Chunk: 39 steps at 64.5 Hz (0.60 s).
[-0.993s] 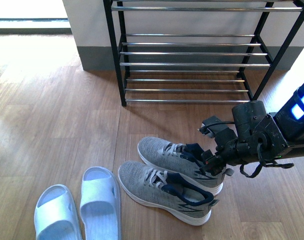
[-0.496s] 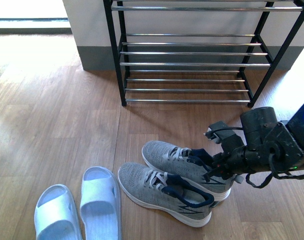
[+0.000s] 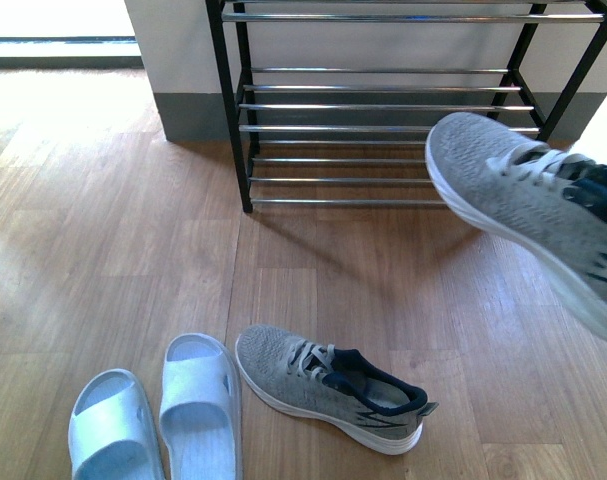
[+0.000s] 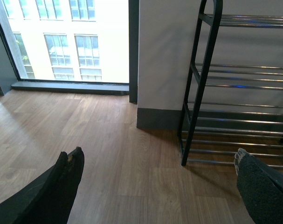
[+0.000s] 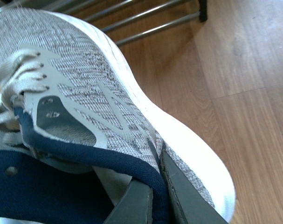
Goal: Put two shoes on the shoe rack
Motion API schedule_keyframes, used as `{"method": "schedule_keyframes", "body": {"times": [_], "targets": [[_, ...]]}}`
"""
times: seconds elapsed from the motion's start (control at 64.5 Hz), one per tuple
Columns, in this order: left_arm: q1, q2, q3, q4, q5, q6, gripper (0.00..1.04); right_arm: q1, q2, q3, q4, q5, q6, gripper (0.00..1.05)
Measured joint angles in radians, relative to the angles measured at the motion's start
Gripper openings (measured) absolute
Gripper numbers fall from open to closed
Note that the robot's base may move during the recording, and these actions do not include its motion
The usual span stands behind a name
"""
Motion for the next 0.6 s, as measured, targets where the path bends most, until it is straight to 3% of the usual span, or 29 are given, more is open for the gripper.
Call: {"method": "schedule_keyframes", "body": {"times": [0.465, 0.605], "targets": [[0.0, 0.0, 0.0, 0.0, 0.0, 0.0, 0.95, -0.27, -1.001, -0.148, -0.615, -0.383, 0.079, 0.02], [0.0, 0.0, 0.0, 0.0, 0.0, 0.0, 0.95, -0.328, -1.127, -0.204, -0.643, -0.447, 0.053, 0.02]]}}
